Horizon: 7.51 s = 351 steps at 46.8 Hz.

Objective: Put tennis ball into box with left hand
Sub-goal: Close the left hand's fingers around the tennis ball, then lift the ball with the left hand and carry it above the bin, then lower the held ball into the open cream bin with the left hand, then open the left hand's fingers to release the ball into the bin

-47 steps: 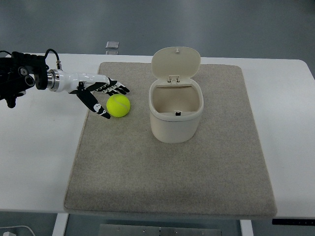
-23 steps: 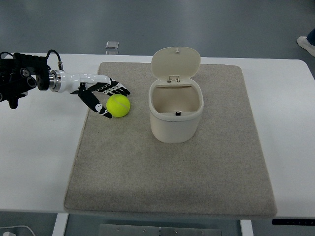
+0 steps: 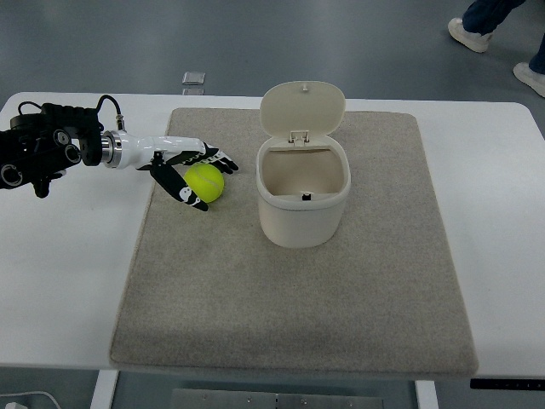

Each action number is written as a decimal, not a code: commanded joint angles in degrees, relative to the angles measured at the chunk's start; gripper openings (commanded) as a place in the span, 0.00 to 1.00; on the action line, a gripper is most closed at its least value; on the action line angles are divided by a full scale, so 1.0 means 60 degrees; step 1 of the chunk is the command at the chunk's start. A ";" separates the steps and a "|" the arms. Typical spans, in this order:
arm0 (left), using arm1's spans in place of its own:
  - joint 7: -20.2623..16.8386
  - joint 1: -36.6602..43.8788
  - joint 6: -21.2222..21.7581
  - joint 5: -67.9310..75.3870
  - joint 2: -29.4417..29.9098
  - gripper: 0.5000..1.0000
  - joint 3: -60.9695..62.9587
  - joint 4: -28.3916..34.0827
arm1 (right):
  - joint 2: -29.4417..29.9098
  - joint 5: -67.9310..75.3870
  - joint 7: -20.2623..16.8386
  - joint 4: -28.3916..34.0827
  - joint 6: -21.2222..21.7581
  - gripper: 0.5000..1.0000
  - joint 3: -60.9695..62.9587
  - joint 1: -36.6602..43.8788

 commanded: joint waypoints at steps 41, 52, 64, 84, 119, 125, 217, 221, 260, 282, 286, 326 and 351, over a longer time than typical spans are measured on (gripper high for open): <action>0.0000 0.0005 0.0789 0.0761 -0.0015 0.83 0.0022 0.0051 | 0.0000 0.0000 0.0000 0.0001 0.0000 0.88 0.0000 0.0001; 0.0000 0.0034 0.0862 0.0776 -0.0030 0.80 0.0022 0.0051 | 0.0000 0.0000 0.0000 0.0001 0.0000 0.88 0.0000 0.0001; 0.0000 0.0020 0.0877 0.0776 -0.0044 0.53 0.0213 0.0051 | 0.0000 0.0000 0.0000 -0.0014 0.0000 0.88 0.0000 0.0001; 0.0015 -0.0009 0.0862 0.0761 -0.0044 0.00 0.0242 0.0065 | 0.0000 0.0000 0.0000 0.0001 0.0000 0.88 0.0000 0.0001; 0.1332 -0.0347 0.0848 -0.4218 -0.0059 0.00 -0.3022 0.0534 | 0.0000 0.0000 0.0000 0.0001 0.0000 0.88 0.0000 0.0001; 0.2124 -0.0492 0.0862 -0.4658 -0.0161 0.00 -0.4223 0.0432 | 0.0000 0.0000 0.0000 0.0001 0.0000 0.88 0.0000 0.0001; 0.2344 -0.1782 0.0569 -0.3751 0.0805 0.00 -0.2409 -0.5486 | 0.0000 0.0000 0.0000 0.0001 0.0000 0.88 0.0000 0.0001; 0.2344 -0.1782 0.0555 -0.3736 0.0893 0.00 -0.2380 -0.5501 | 0.0000 0.0000 0.0000 0.0001 0.0000 0.88 0.0000 0.0001; 0.2344 -0.1650 0.0848 -0.3062 0.1216 0.00 -0.1428 -0.5150 | 0.0000 0.0000 0.0000 0.0001 0.0000 0.88 0.0000 0.0001; 0.2344 -0.1621 0.0877 -0.3062 0.1186 0.00 -0.1428 -0.4959 | 0.0000 0.0000 0.0000 0.0001 0.0000 0.88 0.0000 0.0001; 0.2344 -0.1621 0.0877 -0.3077 0.1186 0.00 -0.1428 -0.4959 | 0.0000 0.0000 0.0000 0.0001 0.0000 0.88 0.0000 0.0001; 0.2329 -0.1474 0.1038 -0.3223 0.1128 0.45 -0.1472 -0.5003 | 0.0000 0.0000 0.0000 0.0001 0.0000 0.88 0.0000 0.0001; 0.2329 -0.1430 0.1170 -0.3238 0.1098 0.54 -0.1486 -0.5076 | 0.0000 0.0000 0.0000 0.0001 0.0000 0.88 0.0000 0.0001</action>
